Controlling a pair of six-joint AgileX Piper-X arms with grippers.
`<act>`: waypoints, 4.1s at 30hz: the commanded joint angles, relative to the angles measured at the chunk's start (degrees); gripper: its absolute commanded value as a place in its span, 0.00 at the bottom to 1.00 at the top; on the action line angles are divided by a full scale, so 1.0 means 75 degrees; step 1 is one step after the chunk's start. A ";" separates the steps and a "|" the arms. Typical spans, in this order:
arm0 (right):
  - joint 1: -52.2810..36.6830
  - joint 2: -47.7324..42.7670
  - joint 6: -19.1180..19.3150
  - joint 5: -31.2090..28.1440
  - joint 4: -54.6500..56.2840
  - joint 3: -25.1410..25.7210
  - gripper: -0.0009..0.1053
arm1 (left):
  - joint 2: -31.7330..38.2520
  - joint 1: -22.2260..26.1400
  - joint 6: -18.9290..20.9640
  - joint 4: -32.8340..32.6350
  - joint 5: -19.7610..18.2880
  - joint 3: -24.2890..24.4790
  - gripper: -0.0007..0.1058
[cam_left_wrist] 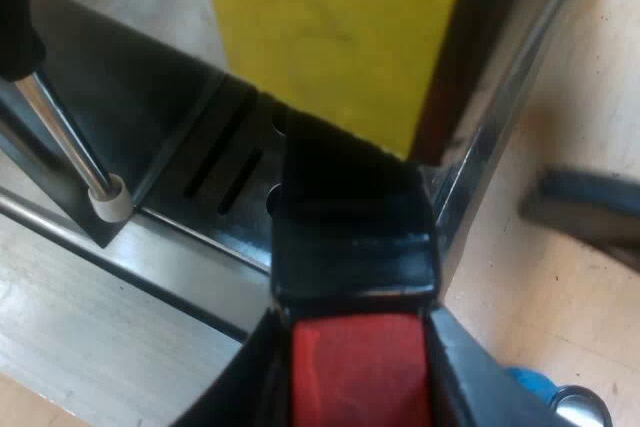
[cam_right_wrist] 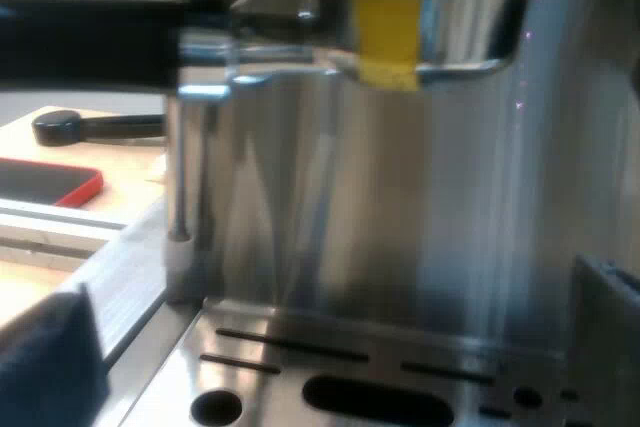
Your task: Put the handle in the coffee machine
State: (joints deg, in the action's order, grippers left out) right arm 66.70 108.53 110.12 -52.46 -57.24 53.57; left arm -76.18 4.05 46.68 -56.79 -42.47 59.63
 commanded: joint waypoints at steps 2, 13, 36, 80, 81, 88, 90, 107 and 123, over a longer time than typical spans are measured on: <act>-0.0426 -0.0004 0.0077 0.0683 -0.0047 -0.0007 0.65 | 0.0203 -0.0023 0.0078 0.0508 -0.1486 0.0307 0.01; -0.1051 0.0162 0.0030 0.1725 -0.0064 0.0078 0.58 | 0.0203 -0.0023 -0.0093 0.1034 -0.1469 0.0307 0.01; -0.1362 0.1076 0.0030 0.1229 -0.0113 0.1405 0.47 | 0.0203 -0.0023 -0.0093 0.1044 -0.1470 0.0484 0.01; -0.1496 0.1076 0.0779 0.1229 -0.2148 0.1659 0.42 | 0.0203 -0.0023 -0.0093 0.1045 -0.1470 0.0484 0.58; -0.1496 0.1076 0.0779 0.1229 -0.2146 0.1659 0.42 | 0.0203 -0.0023 -0.0093 0.1024 -0.1470 0.0484 0.62; -0.1496 0.1076 0.0779 0.1203 -0.2157 0.1659 0.42 | 0.0203 -0.0023 -0.0057 0.0968 -0.1145 0.0484 0.63; -0.1496 0.1076 0.0779 0.1203 -0.2157 0.1659 0.42 | 0.0203 -0.0023 -0.0041 0.0907 -0.1128 0.0484 0.63; -0.1496 0.1076 0.0638 0.1203 -0.2157 0.1659 0.42 | 0.1074 0.0837 0.0090 0.0519 -0.1128 0.0484 0.63; -0.1496 0.1076 0.0203 0.1203 -0.2157 0.1659 0.42 | 0.1132 0.1237 0.0123 0.0844 -0.0557 0.0484 0.63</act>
State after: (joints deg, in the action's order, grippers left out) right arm 55.60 118.16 112.13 -43.44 -68.72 65.03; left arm -68.22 13.39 46.72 -51.40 -47.72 62.67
